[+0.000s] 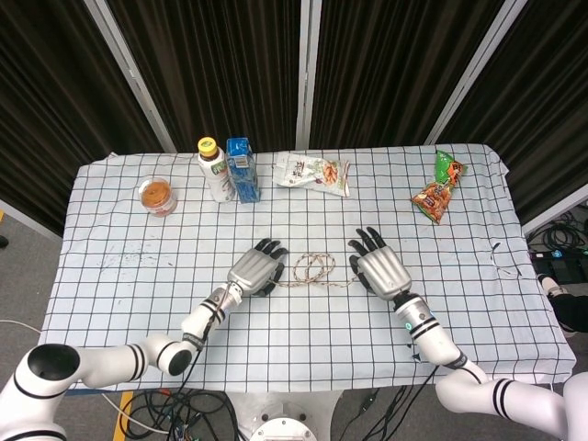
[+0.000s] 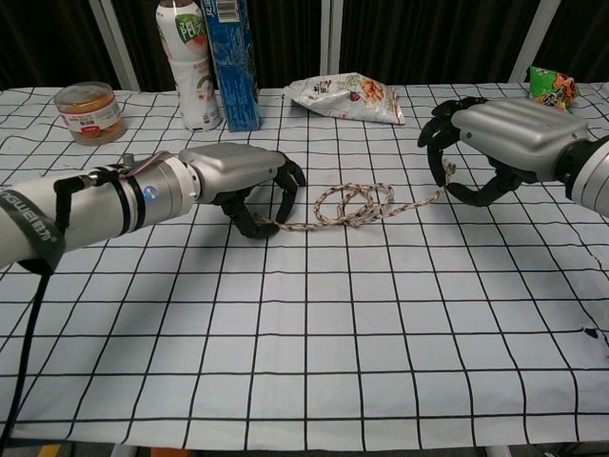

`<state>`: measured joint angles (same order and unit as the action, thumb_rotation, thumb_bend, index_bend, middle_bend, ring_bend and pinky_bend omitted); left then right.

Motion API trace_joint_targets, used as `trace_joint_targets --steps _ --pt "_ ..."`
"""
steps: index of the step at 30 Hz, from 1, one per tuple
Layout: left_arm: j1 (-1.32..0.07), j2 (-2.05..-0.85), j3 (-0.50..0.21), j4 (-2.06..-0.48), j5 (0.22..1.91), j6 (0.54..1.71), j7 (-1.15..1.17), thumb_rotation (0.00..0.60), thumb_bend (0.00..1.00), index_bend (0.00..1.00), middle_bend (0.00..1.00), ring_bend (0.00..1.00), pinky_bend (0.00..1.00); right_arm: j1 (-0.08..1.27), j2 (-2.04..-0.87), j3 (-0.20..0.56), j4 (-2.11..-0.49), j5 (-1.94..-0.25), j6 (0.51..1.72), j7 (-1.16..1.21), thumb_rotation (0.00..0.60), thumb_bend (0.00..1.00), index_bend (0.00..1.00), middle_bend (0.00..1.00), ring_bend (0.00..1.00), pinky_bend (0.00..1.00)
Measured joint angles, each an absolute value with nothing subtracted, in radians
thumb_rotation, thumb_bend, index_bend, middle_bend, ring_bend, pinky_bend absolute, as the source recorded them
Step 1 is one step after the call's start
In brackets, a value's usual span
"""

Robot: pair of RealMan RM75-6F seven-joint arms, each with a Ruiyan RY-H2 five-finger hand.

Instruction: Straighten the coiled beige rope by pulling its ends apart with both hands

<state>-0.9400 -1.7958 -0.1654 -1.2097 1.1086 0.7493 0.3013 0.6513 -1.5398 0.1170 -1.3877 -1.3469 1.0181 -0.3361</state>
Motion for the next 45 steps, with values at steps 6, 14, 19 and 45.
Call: trace_joint_targets --steps 6,14,19,45 --pt "-0.935 -1.797 -0.166 -1.205 1.117 0.761 0.285 0.600 0.43 0.57 0.13 0.00 0.00 0.648 -1.535 0.117 -1.389 -1.348 1.025 -0.330 0.600 0.70 0.67 0.19 0.00 0.00" --pt "-0.898 -1.755 -0.161 -1.221 1.150 0.808 0.238 0.600 0.43 0.58 0.13 0.00 0.00 0.628 -1.494 0.115 -1.413 -1.355 1.056 -0.316 0.600 0.71 0.67 0.19 0.00 0.00" --pt "-0.849 -1.694 -0.146 -1.237 1.179 0.864 0.201 0.600 0.43 0.58 0.14 0.00 0.00 0.595 -1.432 0.113 -1.453 -1.359 1.094 -0.293 0.600 0.71 0.67 0.19 0.00 0.00" --pt "-0.590 -1.529 -0.039 -1.123 1.352 1.072 -0.080 0.600 0.42 0.58 0.14 0.00 0.00 0.434 -1.291 0.103 -1.401 -1.272 1.143 -0.085 0.600 0.72 0.67 0.19 0.00 0.00"
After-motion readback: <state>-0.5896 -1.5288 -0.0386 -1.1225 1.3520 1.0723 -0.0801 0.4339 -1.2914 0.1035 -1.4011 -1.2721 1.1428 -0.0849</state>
